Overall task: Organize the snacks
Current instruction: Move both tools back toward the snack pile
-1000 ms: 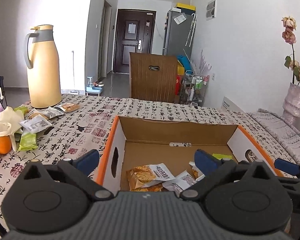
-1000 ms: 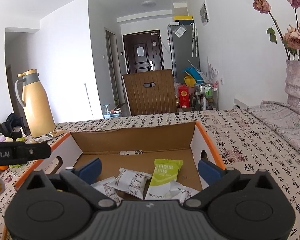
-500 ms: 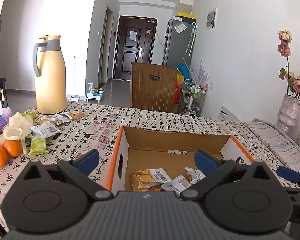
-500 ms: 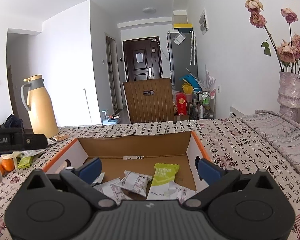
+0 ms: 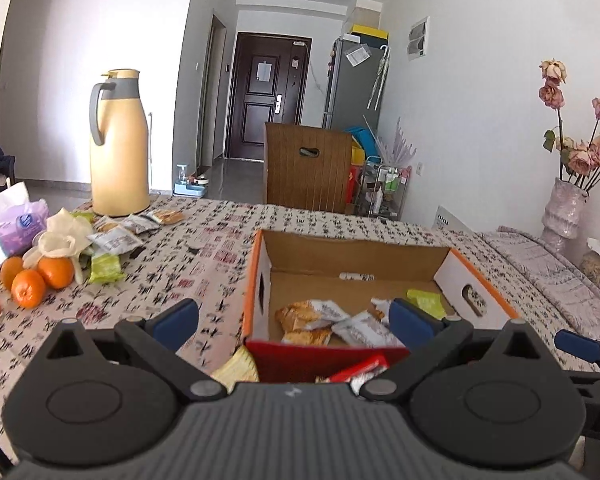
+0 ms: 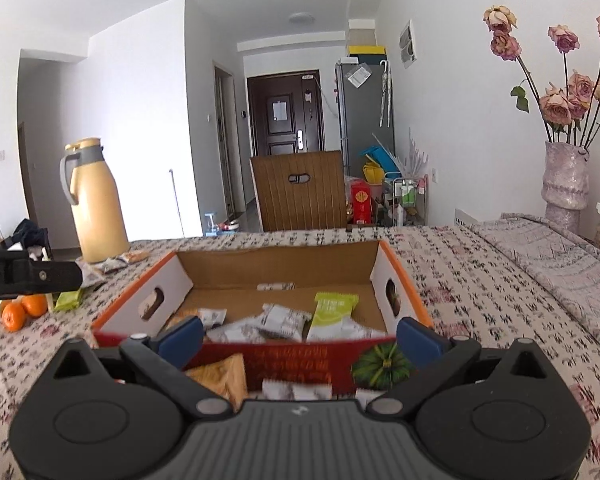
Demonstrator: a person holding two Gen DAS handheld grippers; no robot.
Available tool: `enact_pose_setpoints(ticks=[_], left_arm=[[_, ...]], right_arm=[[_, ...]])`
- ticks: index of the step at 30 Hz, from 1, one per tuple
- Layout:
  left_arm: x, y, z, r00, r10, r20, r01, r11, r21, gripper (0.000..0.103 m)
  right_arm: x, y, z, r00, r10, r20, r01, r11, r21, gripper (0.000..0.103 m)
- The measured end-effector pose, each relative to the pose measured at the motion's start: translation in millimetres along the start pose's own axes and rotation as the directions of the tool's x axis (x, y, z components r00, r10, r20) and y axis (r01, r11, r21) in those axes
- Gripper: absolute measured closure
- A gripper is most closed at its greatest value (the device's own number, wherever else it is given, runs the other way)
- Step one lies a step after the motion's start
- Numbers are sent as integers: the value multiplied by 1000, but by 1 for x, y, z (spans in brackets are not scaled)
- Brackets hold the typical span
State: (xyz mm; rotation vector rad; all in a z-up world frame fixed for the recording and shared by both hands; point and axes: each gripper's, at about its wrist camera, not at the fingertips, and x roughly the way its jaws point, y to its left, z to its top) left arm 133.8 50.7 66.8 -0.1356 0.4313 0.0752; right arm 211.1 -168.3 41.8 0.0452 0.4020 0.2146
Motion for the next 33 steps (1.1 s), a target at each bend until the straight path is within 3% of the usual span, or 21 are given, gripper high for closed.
enact_pose_setpoints(ticks=[11,19,29,33], left_arm=[[-22,10,-38,998,4,-56,-4,1000,13,0],[-35,19,-72,992,-34,-125,31,999,-19,0],[-40,22,-88,988,-34,-152,33,999,-9,0],[-40,20,-87,988,-38,-152,38,999,-3,0]], right_arm=[[-29,7,-39,997,10,-72,-11,1000,-13,0],[-47,13,-67,991,28,-132,-32,999,-28,0],[-34,30,-86,977,-4,-215,-7,999,-51,1],[-29,35,-89,972,-15,-236,-1,998,-68,37]])
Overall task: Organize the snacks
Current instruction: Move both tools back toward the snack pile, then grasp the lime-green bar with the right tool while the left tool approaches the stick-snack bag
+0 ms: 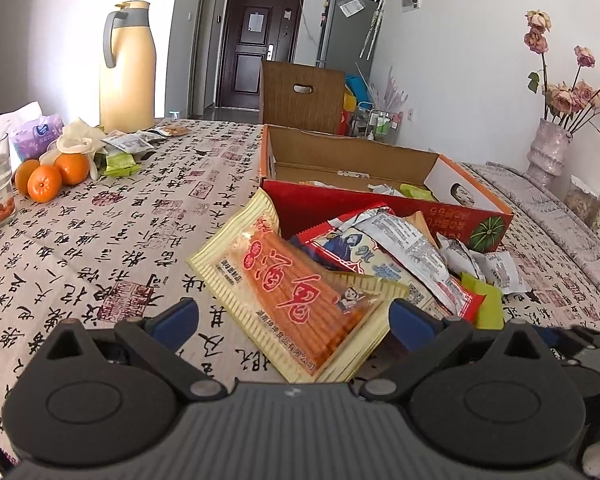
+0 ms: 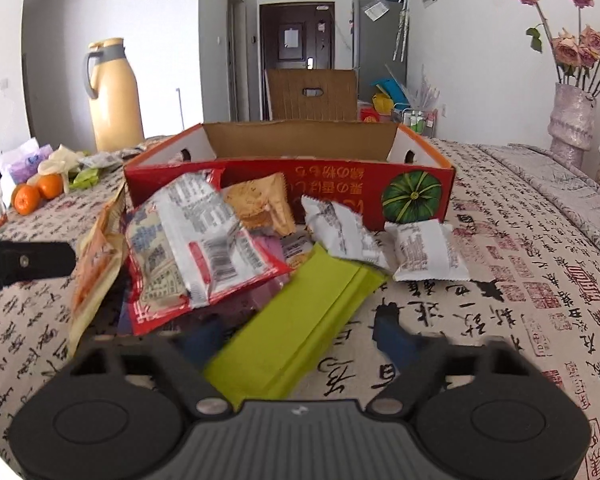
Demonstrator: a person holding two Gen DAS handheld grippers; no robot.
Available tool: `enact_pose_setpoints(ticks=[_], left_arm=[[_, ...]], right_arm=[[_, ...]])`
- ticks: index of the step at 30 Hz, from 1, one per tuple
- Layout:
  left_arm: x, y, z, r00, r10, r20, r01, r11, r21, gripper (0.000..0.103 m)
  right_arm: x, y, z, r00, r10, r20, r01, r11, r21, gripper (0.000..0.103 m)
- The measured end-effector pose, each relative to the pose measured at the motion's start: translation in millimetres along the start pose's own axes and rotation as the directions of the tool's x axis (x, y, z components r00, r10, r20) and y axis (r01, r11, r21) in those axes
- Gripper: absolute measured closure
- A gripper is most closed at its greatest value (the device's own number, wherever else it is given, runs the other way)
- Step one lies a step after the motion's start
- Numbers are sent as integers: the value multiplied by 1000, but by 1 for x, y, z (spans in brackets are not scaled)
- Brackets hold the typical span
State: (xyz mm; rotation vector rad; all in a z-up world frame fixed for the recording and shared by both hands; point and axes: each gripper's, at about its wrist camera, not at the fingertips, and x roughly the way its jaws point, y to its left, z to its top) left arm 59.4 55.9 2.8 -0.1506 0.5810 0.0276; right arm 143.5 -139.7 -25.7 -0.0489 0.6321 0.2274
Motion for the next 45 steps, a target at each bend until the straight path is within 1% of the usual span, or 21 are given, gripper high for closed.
enact_pose_setpoints(ticks=[1,2,4,7,10,12,17,23,26,29,32,37,43,45], left_arm=[[0,0,0,1000,-1,-2,1,1000,0,0],[1,-1,0,1000,-2,-3,2,1000,-1,0],[1,-1,0,1000,-4,-5,4,1000,-1,0],[1,-2,1,1000,-4,-5,4,1000,-2,0],[3,-1,2,1000,-1,-10,1,1000,-7,0],[5,0,4,1000,6,-16,-6,1000,-12,0],[15,4,13,999,34,-39,-36,998,-41,0],[35,5,32,992,99,-73,-104,992,-73,0],[48,3,37,985,138,-101,-146,986,-84,0],[61,4,37,974,177,-138,-189,979,-80,0],[65,5,35,970,191,-152,-202,978,-58,0],[64,7,27,963,209,-171,-211,977,6,1],[61,10,14,956,223,-192,-206,973,102,2],[58,12,13,955,226,-192,-207,972,112,3]], right_arm=[[1,0,0,1000,4,-8,-4,1000,-2,43],[0,-1,-1,1000,6,-12,-7,1000,-3,43],[-2,-3,-2,1000,3,-13,-3,1000,-2,52],[-5,-12,-5,1000,-2,-15,2,1000,5,61],[-8,-21,-9,1000,-10,-14,10,1000,3,66],[-11,-26,-12,1000,-24,-7,24,1000,-1,68],[-23,-34,-17,999,-39,31,39,999,-8,69],[-33,-42,-16,995,-59,80,58,998,9,69],[-36,-47,-16,993,-69,92,67,997,22,69],[-36,-50,-16,993,-75,94,72,997,30,69],[-35,-52,-16,993,-76,94,72,997,36,69],[-33,-53,-17,993,-73,91,70,997,40,69],[-32,-52,-17,993,-72,89,69,997,40,69],[-32,-52,-17,993,-72,89,69,997,39,69]])
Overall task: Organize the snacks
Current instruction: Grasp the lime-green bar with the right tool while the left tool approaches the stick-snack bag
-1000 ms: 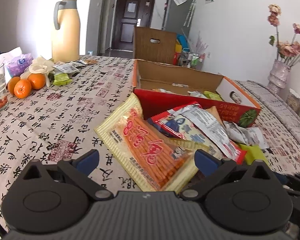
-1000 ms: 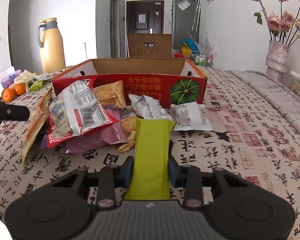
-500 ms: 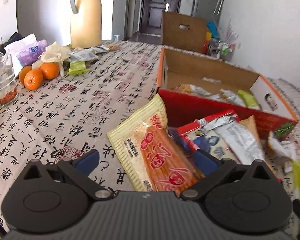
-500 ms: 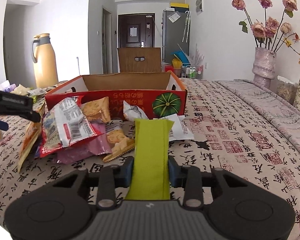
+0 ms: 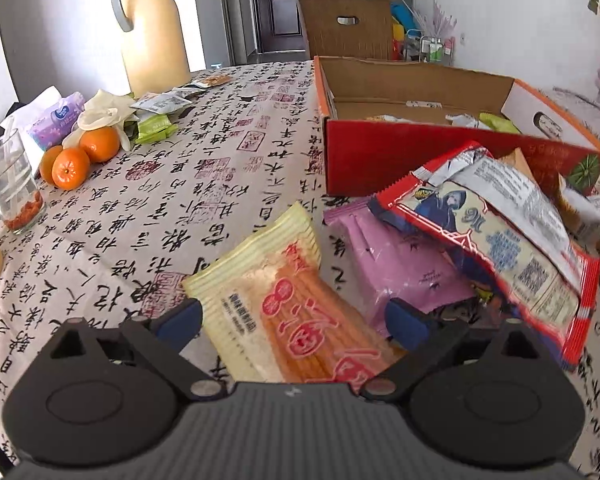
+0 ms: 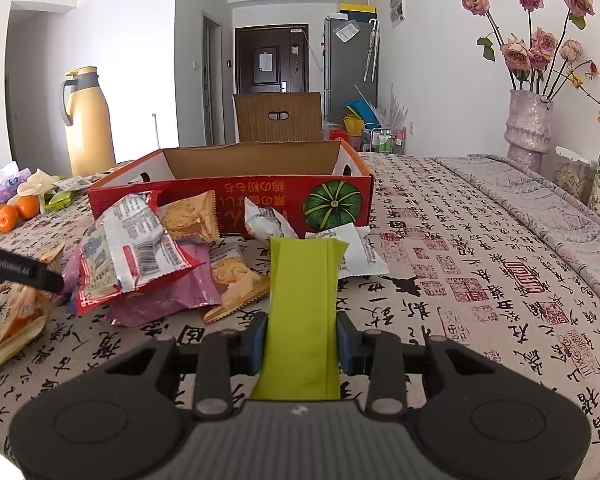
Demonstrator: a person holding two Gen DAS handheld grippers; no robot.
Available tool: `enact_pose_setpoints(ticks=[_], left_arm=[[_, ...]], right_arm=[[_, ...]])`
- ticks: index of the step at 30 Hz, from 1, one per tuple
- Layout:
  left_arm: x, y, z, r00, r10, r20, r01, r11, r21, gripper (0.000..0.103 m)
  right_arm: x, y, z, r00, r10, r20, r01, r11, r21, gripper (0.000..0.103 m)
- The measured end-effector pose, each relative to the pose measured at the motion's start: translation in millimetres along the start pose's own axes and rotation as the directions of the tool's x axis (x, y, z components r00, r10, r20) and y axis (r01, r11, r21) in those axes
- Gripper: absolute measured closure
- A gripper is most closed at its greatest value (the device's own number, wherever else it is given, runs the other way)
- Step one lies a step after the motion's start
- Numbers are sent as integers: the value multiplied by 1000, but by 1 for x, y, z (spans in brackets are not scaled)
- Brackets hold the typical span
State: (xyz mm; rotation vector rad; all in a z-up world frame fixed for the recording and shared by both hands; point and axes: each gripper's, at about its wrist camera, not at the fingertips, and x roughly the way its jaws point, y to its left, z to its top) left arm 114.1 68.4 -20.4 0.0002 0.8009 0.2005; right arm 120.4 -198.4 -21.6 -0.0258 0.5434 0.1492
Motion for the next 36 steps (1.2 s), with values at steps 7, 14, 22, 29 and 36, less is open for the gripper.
enact_pose_setpoints(ticks=[7,14,22,29,36], left_arm=[[-17,6,0,1000,10,24,-10,1000,-21,0],[-12,4,-7,1000,24,-17,-24,1000,-12,1],[-14,5,-21,999,-7,-39,8,999,33,10],[-24,1,-25,998,-64,-13,65,994,87,53],[-32,3,-24,997,-76,30,73,993,93,69]], right_arm=[[-1,3,-1,1000,4,4,-4,1000,-4,69],[-6,4,-3,1000,12,11,-12,1000,-2,69],[-11,7,-5,1000,20,14,-20,1000,-4,68],[-17,12,-6,1000,22,21,-22,1000,-14,68],[-20,13,-8,1000,18,23,-17,1000,-17,68]])
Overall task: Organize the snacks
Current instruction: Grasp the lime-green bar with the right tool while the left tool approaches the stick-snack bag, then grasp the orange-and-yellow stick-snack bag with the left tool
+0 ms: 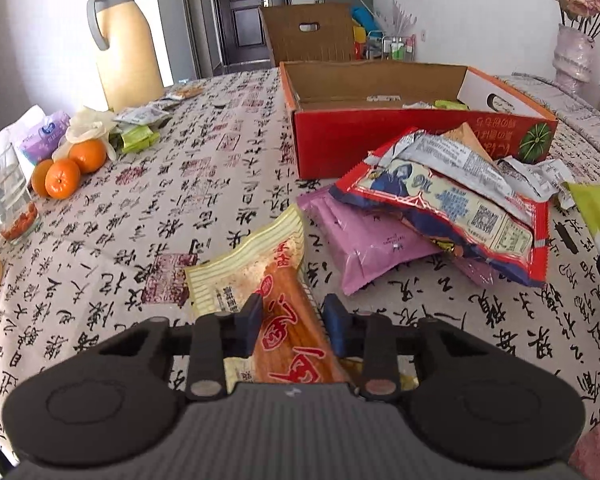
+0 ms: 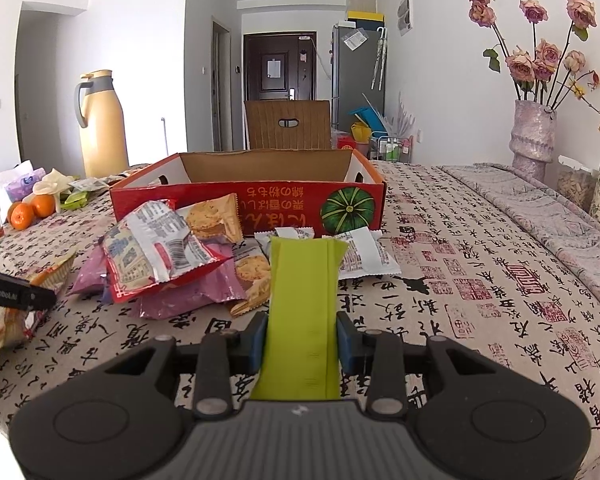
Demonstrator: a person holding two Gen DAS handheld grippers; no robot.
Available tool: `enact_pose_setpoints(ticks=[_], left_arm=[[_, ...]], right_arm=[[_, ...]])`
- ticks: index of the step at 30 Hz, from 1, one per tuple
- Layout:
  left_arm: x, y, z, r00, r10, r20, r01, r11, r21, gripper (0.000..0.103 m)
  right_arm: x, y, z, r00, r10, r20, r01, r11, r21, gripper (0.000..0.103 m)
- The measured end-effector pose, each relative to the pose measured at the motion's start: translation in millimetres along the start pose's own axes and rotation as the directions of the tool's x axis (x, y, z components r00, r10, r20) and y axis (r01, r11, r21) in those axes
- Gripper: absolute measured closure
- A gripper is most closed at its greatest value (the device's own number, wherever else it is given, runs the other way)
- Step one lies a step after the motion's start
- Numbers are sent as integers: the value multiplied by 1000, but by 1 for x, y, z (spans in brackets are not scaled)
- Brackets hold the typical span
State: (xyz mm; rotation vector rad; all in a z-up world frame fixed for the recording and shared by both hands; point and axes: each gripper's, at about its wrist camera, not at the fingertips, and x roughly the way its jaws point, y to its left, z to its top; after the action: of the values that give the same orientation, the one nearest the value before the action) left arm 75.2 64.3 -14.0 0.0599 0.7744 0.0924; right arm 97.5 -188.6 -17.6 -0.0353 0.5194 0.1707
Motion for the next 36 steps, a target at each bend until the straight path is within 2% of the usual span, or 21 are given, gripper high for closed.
enact_pose_setpoints(ticks=[4,7,9,11,17,20,21,22,24,27,36], left_arm=[[0,-1,-1,1000,8,2,-8,1000,6,62],[-3,1,-2,999,31,6,-31,999,-10,43],[-5,2,-1,998,58,8,-57,998,-20,18],[-6,3,0,996,94,0,-94,995,-32,4],[1,9,1,991,102,-82,-108,991,-74,3],[4,5,-1,991,90,-98,-96,994,-58,8],[5,2,-2,991,80,-104,-85,995,-52,16],[5,0,-4,993,64,-100,-69,996,-48,20],[1,-3,-4,996,31,-87,-34,999,-27,40],[-3,-8,-7,998,7,-66,-6,1000,17,57],[-13,-4,-7,1000,-25,0,25,997,79,81]], right_arm=[[-1,1,-1,1000,3,0,-3,1000,-2,68],[-2,1,-1,1000,3,-1,-3,1000,-2,68],[-2,1,-1,1000,4,0,-4,1000,-2,68],[-2,1,-1,1000,5,-1,-5,1000,-2,68],[-2,1,-4,1000,10,-4,-10,1000,0,68],[-3,1,-5,1000,10,-3,-10,1000,0,68],[-3,2,-5,1000,10,-3,-10,1000,0,68],[-3,2,-5,1000,10,-3,-10,1000,-1,68],[-3,2,-5,1000,10,-3,-10,1000,0,68],[-3,2,-5,1000,10,-3,-10,1000,-1,68],[-6,2,-5,1000,5,-3,-5,1000,-5,68]])
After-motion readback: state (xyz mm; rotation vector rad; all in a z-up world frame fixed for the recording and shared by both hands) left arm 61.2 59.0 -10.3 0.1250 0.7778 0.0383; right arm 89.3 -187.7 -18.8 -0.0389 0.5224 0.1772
